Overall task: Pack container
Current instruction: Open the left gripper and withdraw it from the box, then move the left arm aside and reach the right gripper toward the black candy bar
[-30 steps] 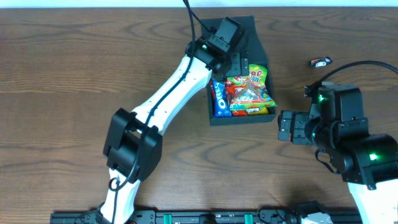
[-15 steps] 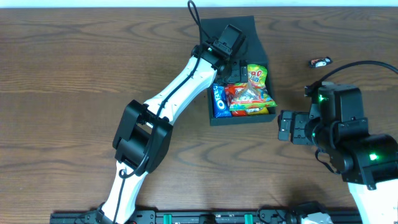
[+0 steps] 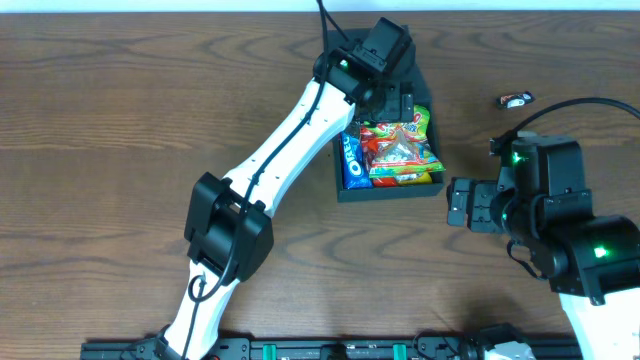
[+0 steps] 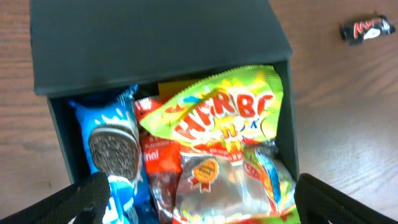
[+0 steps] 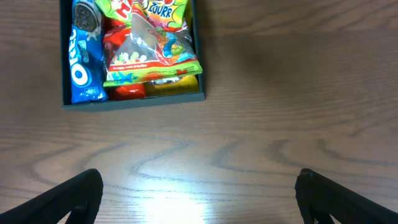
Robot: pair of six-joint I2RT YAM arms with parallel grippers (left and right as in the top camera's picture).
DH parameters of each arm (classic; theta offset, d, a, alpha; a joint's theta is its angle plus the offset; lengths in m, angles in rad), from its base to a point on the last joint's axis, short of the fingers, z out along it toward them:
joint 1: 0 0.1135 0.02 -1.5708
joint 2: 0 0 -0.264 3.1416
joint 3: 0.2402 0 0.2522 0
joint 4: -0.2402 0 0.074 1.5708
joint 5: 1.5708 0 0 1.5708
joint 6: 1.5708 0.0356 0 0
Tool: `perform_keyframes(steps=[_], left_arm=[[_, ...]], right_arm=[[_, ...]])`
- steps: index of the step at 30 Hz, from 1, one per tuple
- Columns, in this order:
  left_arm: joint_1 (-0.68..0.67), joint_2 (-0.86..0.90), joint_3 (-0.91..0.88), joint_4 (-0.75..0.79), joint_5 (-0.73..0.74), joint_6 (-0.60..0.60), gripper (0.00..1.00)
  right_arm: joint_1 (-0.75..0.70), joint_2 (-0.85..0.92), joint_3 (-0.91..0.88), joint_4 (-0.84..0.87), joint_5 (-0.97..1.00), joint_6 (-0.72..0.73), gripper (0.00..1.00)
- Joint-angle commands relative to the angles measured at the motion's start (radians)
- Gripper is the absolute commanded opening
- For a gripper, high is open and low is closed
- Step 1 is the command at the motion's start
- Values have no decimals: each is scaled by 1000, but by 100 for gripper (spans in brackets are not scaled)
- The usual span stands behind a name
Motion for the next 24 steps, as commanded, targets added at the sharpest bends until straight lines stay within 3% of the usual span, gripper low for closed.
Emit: perform_keyframes(steps=[1,4,8,12,19,24], left_arm=[[-2,-31,42,-53,0,52,96],[5,-34,80,-157,-19,97,96],[6,-86,106,-303,-192,108,95],[6,-178,106,-389,-215,190,95],[26,-328,105,-566,-346,194,95],[39,-393,93,-648,-346,195,95]], right_arm=[[8,-1,1,-1,4,12,99],[8,-1,1,-1,4,12,99],[8,-1,1,-1,4,12,99],[8,-1,1,0,4,12,99],[8,-1,1,-1,4,12,99],[8,-1,1,18,15,4,99]])
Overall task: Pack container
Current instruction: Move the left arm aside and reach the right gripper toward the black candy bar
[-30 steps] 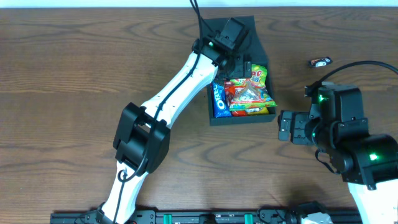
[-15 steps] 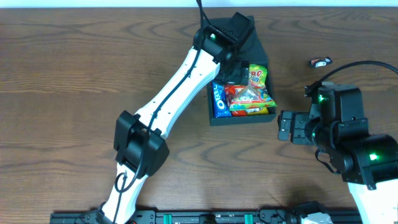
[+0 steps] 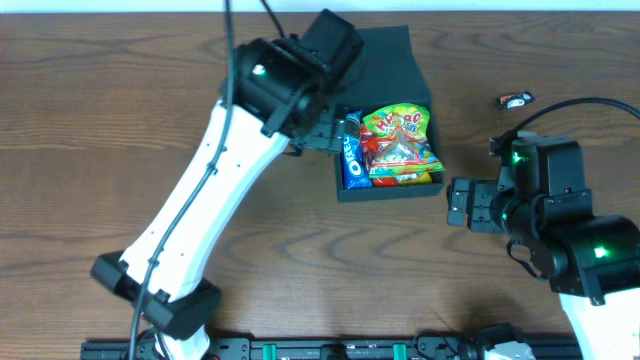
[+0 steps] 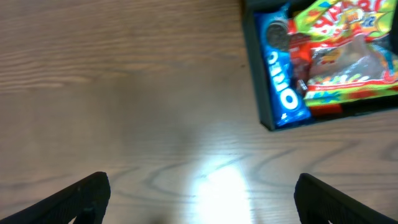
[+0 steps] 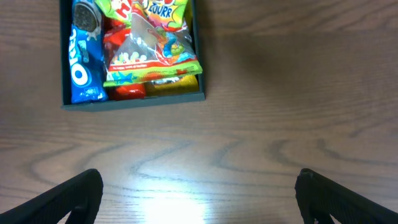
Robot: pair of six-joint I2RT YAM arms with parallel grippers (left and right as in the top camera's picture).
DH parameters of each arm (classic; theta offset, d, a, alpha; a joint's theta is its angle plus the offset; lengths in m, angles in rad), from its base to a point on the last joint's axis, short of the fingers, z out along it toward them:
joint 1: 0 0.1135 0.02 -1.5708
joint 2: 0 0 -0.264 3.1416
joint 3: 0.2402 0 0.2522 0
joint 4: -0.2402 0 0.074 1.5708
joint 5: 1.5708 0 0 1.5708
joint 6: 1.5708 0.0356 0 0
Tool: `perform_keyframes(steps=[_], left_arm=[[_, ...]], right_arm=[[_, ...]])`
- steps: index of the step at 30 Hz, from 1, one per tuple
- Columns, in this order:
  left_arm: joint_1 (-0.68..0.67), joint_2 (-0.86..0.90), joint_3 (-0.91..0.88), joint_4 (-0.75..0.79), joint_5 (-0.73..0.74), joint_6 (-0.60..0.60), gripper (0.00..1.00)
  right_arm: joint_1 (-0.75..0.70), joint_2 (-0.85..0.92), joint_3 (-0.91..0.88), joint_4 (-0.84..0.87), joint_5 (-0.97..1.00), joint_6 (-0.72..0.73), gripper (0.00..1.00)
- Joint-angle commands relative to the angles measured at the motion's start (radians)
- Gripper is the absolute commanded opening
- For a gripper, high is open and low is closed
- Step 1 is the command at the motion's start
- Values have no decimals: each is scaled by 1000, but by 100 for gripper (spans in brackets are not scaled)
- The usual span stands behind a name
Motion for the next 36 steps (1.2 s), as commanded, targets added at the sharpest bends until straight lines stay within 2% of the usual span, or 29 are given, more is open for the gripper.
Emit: perform_keyframes(steps=[1,5,7,13,17,22,26,30,33,34,36], left_arm=[[9,-47,-3,-18,-41,18,96],[9,-117,-50,-29,-85,17,97],[11,-175,-107,-24,-103,17,96],[75,-439,-442,110,-103,-4,95],[107,-544,-592,144,-103,-3,95],[113,-557,-677,141,-102,-14,95],[113,-557,-697,145,-101,-48,95],[113,-557,-697,155,-80,-47,95],[113,-557,-697,156,-79,-47,95],[113,-557,-697,156,-79,-47,95],[113,-557,-697,156,-79,-47,95]], right_arm=[[8,-1,1,27,14,-11,99],[-1,3,1,12,173,-63,99],[-32,15,-1,13,232,-3,99],[-251,181,-3,88,160,27,99],[-362,329,-3,175,-13,33,99],[-468,488,0,265,-52,311,99],[-480,512,2,446,-194,311,99],[-480,510,2,552,-202,286,99],[-480,510,2,687,-309,294,99],[-480,510,2,708,-312,329,99],[-480,510,5,708,-291,505,99]])
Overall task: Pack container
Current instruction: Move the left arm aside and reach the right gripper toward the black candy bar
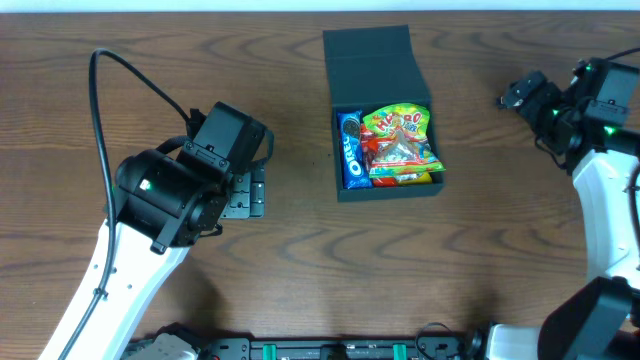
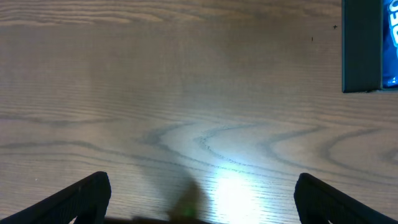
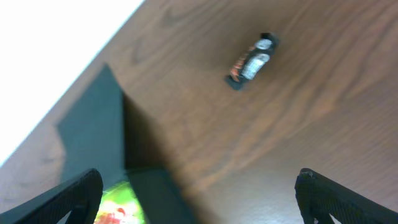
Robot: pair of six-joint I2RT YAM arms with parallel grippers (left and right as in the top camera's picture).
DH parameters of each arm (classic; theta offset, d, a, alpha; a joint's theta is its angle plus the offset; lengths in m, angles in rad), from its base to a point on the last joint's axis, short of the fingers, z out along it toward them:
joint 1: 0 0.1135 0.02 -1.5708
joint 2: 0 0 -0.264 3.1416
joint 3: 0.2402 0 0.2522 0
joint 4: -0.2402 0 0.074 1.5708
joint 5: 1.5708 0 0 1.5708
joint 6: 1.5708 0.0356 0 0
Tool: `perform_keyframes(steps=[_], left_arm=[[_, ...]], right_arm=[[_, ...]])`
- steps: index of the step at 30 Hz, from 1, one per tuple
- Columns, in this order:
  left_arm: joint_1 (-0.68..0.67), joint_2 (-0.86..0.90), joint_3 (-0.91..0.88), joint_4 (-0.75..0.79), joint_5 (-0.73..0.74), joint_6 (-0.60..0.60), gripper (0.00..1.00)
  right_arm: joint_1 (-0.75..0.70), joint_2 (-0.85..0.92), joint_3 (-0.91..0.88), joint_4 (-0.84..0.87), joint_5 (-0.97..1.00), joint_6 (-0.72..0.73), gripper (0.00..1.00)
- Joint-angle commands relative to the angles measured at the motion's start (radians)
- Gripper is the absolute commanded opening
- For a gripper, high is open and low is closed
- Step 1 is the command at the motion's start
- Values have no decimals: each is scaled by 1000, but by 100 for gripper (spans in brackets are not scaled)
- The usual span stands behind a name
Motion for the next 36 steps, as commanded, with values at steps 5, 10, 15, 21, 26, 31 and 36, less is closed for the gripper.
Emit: perform_keyframes(steps=[5,10,15,21,26,31,36], left_arm=[[7,-2,-2,-3,3,-13,95],[7,-2,-2,-2,27,-12,95],[7,-2,-2,-3,53,-12,95],[7,-2,-2,-3,55,-11,95],[7,-2,-2,-4,56,-11,95],[7,-2,-2,-4,56,-8,95],[7,-2,-2,-4,56,-8,95]], right_arm=[[0,-12,16,0,23,507,99],[14,26,114,-8,143,549,99],[14,233,373,-180,134,604,99],[13,503,668,-418,90,609,99],[13,628,711,-476,59,615,99],[12,682,711,-473,66,613,99],[0,708,711,-468,84,610,99]])
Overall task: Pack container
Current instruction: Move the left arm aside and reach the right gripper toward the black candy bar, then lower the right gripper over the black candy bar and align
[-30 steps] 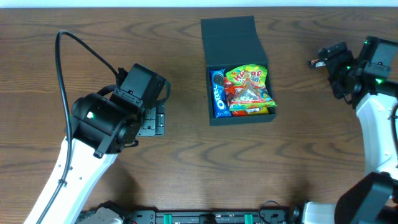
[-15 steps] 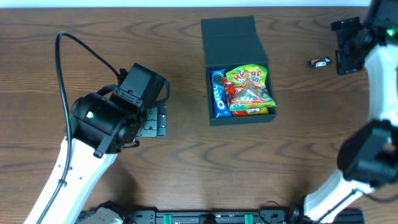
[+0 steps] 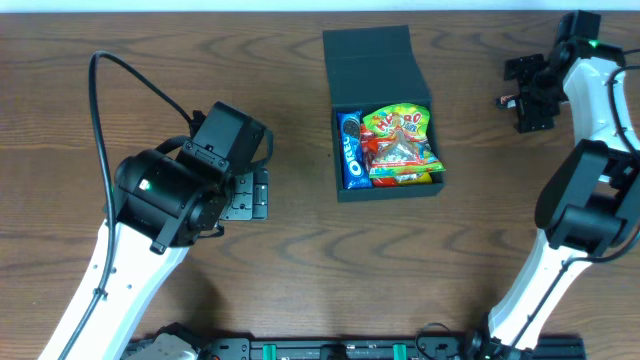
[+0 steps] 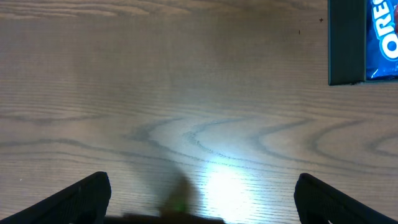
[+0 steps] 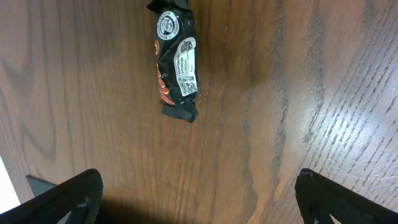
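Observation:
A black box [image 3: 338, 150] with its lid [image 3: 374, 62] folded back stands at the table's middle. It holds a blue Oreo pack [image 3: 349, 150] and a Haribo bag [image 3: 400, 135] over other snacks. A small black candy bar [image 5: 176, 59] lies on the wood at the far right. My right gripper [image 5: 199, 199] hovers open just short of it, nothing between its fingers; overhead the right gripper [image 3: 528, 95] covers most of the bar. My left gripper [image 4: 199, 199] is open over bare wood left of the box, where the box corner [image 4: 345, 43] shows.
The table's back edge runs just behind the lid and the right gripper. The left arm [image 3: 170, 200] takes up the left front of the table. The right arm [image 3: 590, 180] stretches along the right side.
My right gripper has come closer to the candy bar, which now fills the upper part of the right wrist view. The left arm has barely shifted.
My left gripper was open right over the packed box while the right rested open near the box's front right. The left then stood left of the box, then far off at the left. The right went to the back right and is now at the candy bar.

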Robot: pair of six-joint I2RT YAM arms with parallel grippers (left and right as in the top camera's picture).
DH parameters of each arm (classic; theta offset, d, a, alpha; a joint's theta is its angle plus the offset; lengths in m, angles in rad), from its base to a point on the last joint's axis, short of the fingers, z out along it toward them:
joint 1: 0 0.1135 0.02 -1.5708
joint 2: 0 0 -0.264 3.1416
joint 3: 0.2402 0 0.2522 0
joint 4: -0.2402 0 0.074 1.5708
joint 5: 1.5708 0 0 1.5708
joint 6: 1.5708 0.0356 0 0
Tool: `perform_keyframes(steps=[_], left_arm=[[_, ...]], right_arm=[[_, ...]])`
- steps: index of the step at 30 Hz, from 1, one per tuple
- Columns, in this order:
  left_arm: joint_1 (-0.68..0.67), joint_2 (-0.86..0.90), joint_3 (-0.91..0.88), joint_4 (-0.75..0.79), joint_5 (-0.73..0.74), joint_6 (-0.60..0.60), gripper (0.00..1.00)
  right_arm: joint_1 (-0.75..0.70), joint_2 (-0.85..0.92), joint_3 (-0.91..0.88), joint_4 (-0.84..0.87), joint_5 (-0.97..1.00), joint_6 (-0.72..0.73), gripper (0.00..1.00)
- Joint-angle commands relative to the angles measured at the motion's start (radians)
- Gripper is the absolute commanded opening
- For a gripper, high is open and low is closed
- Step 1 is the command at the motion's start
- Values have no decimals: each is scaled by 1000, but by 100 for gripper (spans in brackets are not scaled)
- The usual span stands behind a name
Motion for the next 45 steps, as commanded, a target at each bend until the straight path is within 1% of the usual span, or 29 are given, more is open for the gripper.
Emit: perform_keyframes(steps=[1,10,19,28,33,36,45], left_arm=[[4,-2,-2,-4,4,-8,95],[4,-2,-2,-8,4,-8,95],[4,-2,-2,-13,4,-8,95],[4,-2,-2,-11,5,-8,95],[4,-2,-2,-11,5,-8,95],[4,-2,-2,-10,5,-8,95],[4,-2,-2,1,22,-8,95]], right_arm=[[-6,28,21,-3,16,6,99],[-38,91,21,-7,32,-10,99],[-91,97,21,-5,32,-38,99],[-89,97,21,-9,31,-48,99],[-89,97,21,7,23,-84,99],[-89,98,21,49,-22,-129,99],[-89,110,21,58,-37,-117,99]])
